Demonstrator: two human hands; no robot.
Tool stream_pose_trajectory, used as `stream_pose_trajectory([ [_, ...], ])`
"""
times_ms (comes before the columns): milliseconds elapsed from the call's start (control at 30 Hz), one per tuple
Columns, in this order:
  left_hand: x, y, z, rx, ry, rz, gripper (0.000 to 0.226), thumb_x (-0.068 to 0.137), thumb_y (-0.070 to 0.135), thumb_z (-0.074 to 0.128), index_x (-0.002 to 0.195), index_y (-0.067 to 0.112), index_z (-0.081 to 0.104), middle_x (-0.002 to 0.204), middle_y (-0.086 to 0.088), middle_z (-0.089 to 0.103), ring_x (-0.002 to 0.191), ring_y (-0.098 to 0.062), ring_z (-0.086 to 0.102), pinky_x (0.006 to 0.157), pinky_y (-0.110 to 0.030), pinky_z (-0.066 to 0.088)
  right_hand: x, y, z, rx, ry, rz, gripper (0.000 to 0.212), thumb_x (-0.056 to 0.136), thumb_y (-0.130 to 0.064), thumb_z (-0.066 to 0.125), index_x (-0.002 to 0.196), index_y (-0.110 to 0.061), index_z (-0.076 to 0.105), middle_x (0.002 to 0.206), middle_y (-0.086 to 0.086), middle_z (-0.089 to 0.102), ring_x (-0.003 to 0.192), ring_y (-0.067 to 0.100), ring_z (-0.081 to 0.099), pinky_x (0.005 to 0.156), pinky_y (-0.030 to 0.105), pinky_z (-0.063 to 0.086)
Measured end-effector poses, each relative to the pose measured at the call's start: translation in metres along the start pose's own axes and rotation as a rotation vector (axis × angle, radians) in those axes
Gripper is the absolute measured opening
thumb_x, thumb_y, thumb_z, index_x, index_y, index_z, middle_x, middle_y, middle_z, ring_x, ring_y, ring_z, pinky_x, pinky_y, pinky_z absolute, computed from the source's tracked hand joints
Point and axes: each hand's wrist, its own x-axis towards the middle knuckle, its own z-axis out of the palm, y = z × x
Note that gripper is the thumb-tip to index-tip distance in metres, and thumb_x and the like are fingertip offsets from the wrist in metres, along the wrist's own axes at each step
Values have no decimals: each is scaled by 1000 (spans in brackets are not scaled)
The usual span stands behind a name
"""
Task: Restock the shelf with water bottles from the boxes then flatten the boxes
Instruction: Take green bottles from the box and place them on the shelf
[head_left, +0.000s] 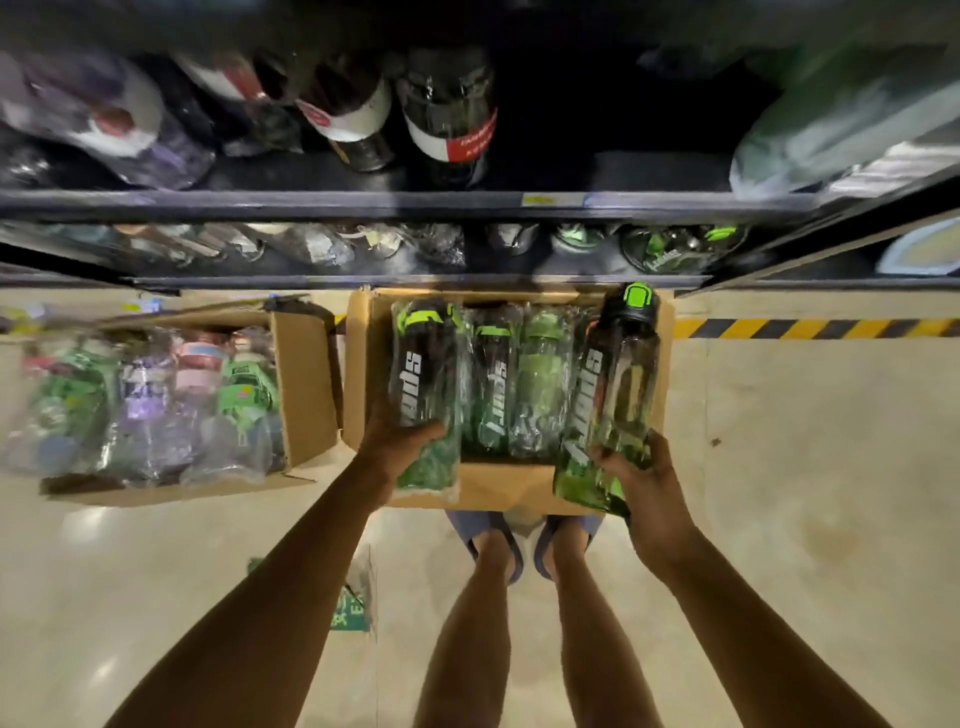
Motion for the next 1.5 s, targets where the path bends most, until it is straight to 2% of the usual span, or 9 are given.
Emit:
stream_pose_trajectory([
  [267, -232, 89, -41, -84, -31, 208, 82, 75, -2, 86, 142, 16, 42, 122, -10, 68, 101, -19, 72, 76, -32, 62, -218, -93, -36, 185, -284, 74, 50, 93, -22, 68, 141, -17, 57, 136, 21, 65, 121, 47, 64, 94, 67, 54],
  [400, -361, 139, -51, -132, -53, 336, 116, 65, 7, 95, 158, 15, 25, 148, -2, 50, 133, -22, 50, 94, -26, 56, -322, -127, -56, 221, -269, 17, 109, 52, -41, 99, 149, -21, 52, 141, 20, 63, 124, 48, 62, 105, 74, 42],
  [633, -519, 156, -51, -241, 17, 502, 89, 82, 8, 85, 149, 35, 34, 138, 24, 45, 134, -14, 46, 97, -34, 49, -460, -185, -93, 349, -671, -130, 49, 55, -38, 96, 101, -25, 85, 112, 13, 78, 94, 29, 77, 71, 43, 64],
  [767, -565, 155, -51, -281, 14, 653, 94, 69, 29, 95, 144, 46, 42, 148, 23, 49, 140, -14, 47, 102, -38, 53, -480, -205, -112, 175, -704, -340, 97, 57, -45, 99, 143, -28, 56, 138, 13, 66, 118, 35, 69, 84, 48, 62],
  [867, -590, 167, -55, -283, 109, 687, 122, 66, 34, 97, 161, 38, 20, 164, 12, 27, 153, -18, 25, 121, -51, 32, -496, -220, -108, 136, -740, -451, 64, 90, -46, 74, 149, -32, 51, 144, 17, 61, 127, 39, 63, 94, 53, 58],
  [1067, -621, 209, -90, -173, 197, 869, 110, 80, 27, 88, 162, 34, 16, 169, 8, 19, 155, -16, 19, 122, -42, 27, -511, -263, -80, 294, -800, -413, 72, 60, -39, 86, 122, -6, 68, 102, 22, 74, 79, 33, 75, 64, 40, 63],
  [1167, -631, 236, -109, -213, 182, 952, 107, 82, 23, 86, 161, 38, 16, 168, 11, 20, 155, -14, 18, 120, -41, 28, -521, -290, -36, 149, -736, -480, 113, 42, -59, 98, 137, -9, 62, 120, 20, 73, 98, 34, 75, 85, 50, 62],
  [1267, -628, 262, -132, -267, 171, 1024, 104, 83, 21, 85, 159, 41, 18, 160, 19, 22, 145, 0, 19, 117, -36, 28, -532, -308, 9, 34, -668, -598, 98, 62, -52, 94, 147, -31, 50, 127, -3, 74, 113, 19, 72, 99, 50, 56],
  [1500, -631, 328, -219, -256, 136, 1184, 104, 83, 13, 84, 156, 40, 15, 147, 34, 17, 139, 9, 17, 115, -25, 25, -552, -358, 79, 70, -671, -883, 128, 42, -51, 101, 154, -35, 41, 155, 6, 52, 138, 32, 55, 115, 59, 41],
])
